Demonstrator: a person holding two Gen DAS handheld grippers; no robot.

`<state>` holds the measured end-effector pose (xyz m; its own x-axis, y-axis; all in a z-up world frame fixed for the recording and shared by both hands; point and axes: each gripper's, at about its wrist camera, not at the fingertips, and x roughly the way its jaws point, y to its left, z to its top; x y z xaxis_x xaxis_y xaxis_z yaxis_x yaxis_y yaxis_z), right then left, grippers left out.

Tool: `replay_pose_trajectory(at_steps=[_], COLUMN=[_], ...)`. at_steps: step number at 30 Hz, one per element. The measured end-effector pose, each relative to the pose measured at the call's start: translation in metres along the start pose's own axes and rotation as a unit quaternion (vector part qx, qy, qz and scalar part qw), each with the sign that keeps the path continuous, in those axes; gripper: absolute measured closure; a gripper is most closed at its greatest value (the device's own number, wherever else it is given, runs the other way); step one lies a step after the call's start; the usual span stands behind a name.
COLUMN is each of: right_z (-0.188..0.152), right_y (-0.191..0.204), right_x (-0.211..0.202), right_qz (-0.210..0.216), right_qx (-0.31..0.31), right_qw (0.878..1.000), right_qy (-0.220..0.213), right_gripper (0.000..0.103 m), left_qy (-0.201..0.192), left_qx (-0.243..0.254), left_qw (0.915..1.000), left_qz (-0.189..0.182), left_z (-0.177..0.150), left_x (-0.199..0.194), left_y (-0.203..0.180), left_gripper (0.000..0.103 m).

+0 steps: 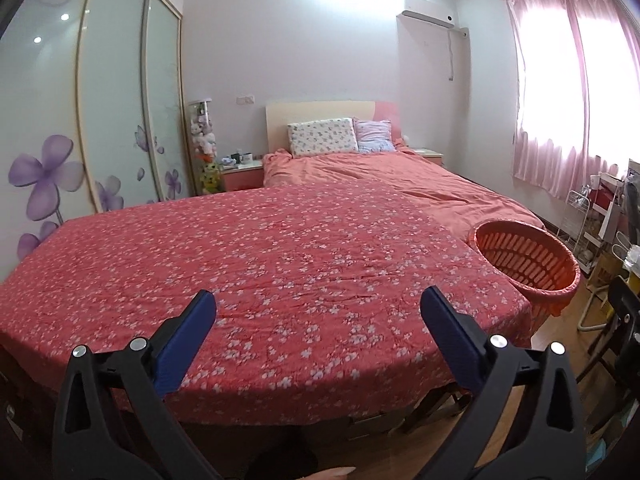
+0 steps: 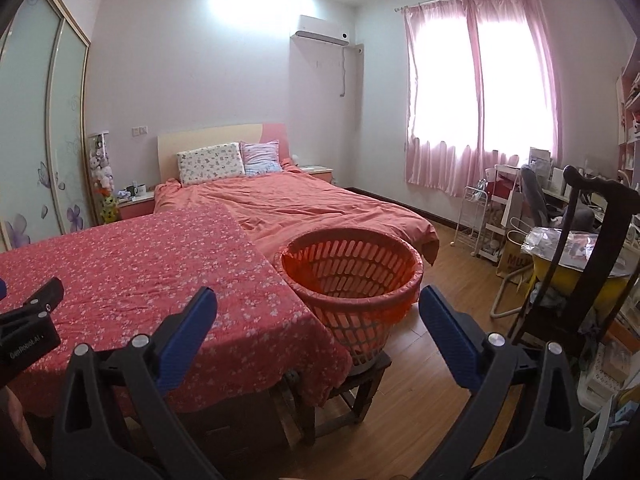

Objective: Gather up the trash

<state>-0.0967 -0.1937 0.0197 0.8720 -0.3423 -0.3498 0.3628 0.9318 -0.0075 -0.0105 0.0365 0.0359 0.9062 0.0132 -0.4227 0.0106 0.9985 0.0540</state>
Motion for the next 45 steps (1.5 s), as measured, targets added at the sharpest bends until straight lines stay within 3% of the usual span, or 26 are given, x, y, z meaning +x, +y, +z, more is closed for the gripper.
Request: replay_pose_trajectory(at_steps=[19,45], right_z=[-0.013,-0.012], right_y=[0.001,0.001], right_x=[0.009,0.012], right_qz=[-0.019,-0.022], right_qx=[0.009,0.008], right_qw=[0.999,0.999], right_qy=[0.034,0.031], right_gripper=[0.004,0.005], left_qy=[0.031,0.031], left_qx=[-0.011,-0.024], left_qw=[0.9995,0.9991], left_qz=[-0.004,-0.016], left_z=[-0.021,-0.018], left_x=[-0.001,-0.004], left_y=[-0.005,-0.004], left_gripper=[0.002,0.002])
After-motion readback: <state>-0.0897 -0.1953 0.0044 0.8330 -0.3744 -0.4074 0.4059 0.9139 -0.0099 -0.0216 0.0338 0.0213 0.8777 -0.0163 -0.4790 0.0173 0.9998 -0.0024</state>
